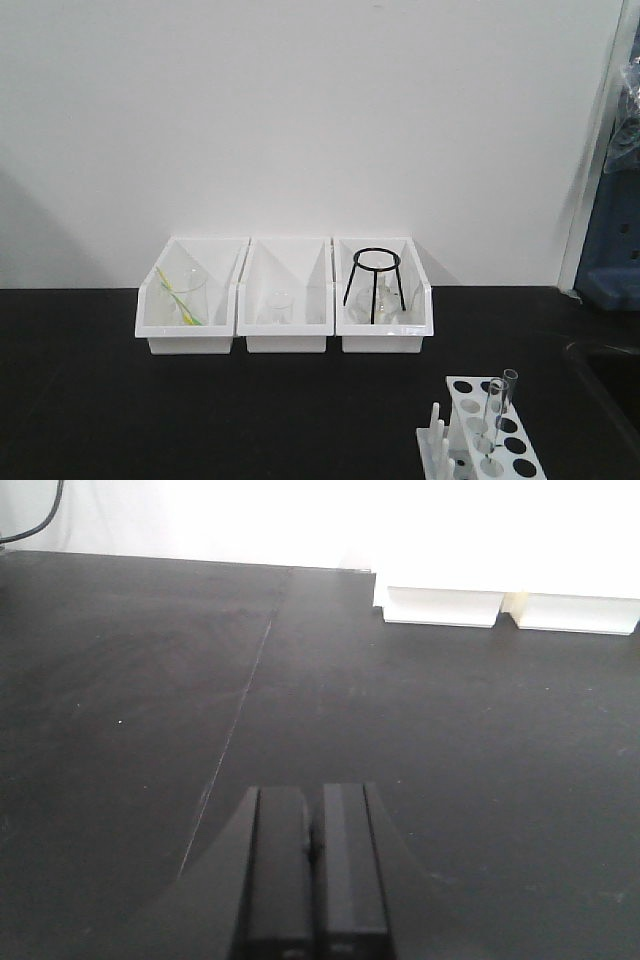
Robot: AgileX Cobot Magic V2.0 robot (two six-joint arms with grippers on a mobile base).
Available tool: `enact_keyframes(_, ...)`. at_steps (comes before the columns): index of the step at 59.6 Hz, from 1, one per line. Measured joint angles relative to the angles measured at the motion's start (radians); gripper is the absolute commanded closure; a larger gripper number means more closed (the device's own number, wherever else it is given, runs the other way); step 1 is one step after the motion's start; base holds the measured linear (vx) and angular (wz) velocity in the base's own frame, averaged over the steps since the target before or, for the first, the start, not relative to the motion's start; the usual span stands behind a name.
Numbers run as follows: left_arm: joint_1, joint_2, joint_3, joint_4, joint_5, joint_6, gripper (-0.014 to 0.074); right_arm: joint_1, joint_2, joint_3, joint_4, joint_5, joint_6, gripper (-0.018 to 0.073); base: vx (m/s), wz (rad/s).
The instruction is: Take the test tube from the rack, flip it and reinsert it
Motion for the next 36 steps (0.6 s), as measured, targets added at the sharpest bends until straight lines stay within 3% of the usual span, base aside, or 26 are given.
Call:
enact_keyframes(14,0.000,0.000,0.000,0.000,0.000,0.000,0.0603,0.000,0.000,0.000,0.000,-0.195,0.000,0.0571,0.00,0.00)
enact_keyframes(36,0.000,0.000,0.000,0.000,0.000,0.000,0.0603,0.000,0.134,-0.199,-0.015,-0.130,0.000,0.0568,0.00,-0.01)
